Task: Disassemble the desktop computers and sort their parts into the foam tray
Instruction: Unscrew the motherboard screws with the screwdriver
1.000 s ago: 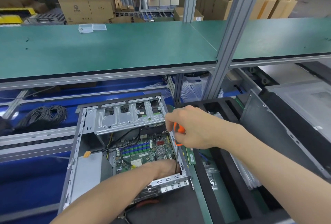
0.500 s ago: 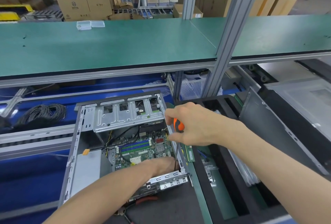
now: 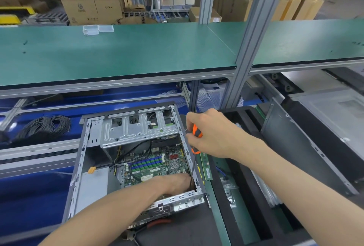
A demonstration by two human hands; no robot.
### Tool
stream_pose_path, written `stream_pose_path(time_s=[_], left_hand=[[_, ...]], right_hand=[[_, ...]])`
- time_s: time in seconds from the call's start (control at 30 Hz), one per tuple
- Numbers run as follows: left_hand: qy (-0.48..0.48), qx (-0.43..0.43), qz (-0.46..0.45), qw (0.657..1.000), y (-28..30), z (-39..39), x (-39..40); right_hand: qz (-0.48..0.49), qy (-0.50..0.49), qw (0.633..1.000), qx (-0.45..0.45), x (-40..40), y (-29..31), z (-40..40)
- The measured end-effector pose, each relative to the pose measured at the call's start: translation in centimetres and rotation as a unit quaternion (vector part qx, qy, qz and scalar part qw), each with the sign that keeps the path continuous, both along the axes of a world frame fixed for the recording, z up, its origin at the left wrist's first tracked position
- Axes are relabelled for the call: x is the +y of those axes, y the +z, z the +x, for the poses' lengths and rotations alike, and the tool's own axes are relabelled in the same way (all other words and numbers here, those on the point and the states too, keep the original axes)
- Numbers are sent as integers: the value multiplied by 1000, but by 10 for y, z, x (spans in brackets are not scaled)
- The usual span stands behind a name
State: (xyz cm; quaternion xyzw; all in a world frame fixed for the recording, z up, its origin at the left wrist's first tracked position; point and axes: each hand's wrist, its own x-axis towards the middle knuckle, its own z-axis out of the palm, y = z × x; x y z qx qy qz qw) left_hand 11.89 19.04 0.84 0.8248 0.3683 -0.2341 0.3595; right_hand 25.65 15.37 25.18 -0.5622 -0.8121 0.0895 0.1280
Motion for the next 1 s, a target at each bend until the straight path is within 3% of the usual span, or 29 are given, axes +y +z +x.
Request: stream_pose_path(time_s=[0.2,0.3,0.37,0.43,0.47,0.53,0.6,0.67,0.73,0.9,0.97,1.0], left_hand=[[-32,18,49,998,17,-27,33],[47,-29,46,997,30,-58,51],[165,-83,-6,983,41,-75,54],[309,-155,-85,934,47,-85,54],[384,-202,-128,892,48,-87,52],[497,-318,-231,774,50,-89,47],[529,-417,-313,669,54,-89,43],[531,-458,-352,620,60,-89,37],[520,-449,-342,641,67,-85,31],[374,-353,-107,851,74,-73,19],[300,-294,-33,907,73,-69,15],[285,-271,-6,919,71,-66,13]], right_hand=[[89,-49,994,40,9,8,1],[109,-53,992,40,11,5,-2],[110,-51,992,45,12,3,-5],[106,-50,992,43,13,1,-9],[103,-50,993,38,14,-1,-10],[97,-49,994,29,16,-4,-13],[90,-50,994,24,18,-6,-16],[76,-50,996,18,20,-9,-19],[61,-45,997,14,21,-12,-22],[29,-81,993,81,22,-27,-28],[23,-120,984,129,21,-35,-28],[18,-131,979,154,20,-40,-29]])
